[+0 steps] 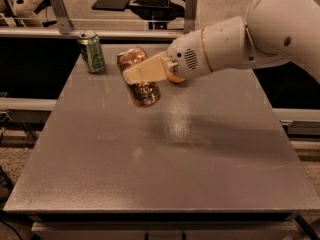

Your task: Place orange can upright

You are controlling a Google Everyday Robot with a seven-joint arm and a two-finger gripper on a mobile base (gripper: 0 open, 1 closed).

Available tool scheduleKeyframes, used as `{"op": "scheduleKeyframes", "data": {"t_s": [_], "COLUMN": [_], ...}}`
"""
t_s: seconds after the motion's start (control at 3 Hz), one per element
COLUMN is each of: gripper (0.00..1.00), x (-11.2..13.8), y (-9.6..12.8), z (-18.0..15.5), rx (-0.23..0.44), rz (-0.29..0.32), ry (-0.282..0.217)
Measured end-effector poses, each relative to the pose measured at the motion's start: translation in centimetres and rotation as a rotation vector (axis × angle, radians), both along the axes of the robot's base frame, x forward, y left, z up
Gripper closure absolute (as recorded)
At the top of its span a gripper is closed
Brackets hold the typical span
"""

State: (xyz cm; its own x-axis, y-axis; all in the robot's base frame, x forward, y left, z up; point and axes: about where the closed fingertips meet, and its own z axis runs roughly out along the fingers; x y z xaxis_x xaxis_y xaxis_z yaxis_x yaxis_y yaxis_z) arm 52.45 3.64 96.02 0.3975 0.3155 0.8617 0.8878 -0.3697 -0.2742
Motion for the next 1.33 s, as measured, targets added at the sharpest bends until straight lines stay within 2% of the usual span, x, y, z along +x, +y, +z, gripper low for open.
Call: {"op": "scheduleKeyframes", "data": {"t_s": [0.33,1.33], "gripper": [1.00,1.00], "x": [0.0,-0.8], "y": [0.1,-0.6], "z": [-0.1,-2.8], "rx": [0.003,0.247], "rz": [-0.005,-0.074], "ry": [-0.005,-0.142]}}
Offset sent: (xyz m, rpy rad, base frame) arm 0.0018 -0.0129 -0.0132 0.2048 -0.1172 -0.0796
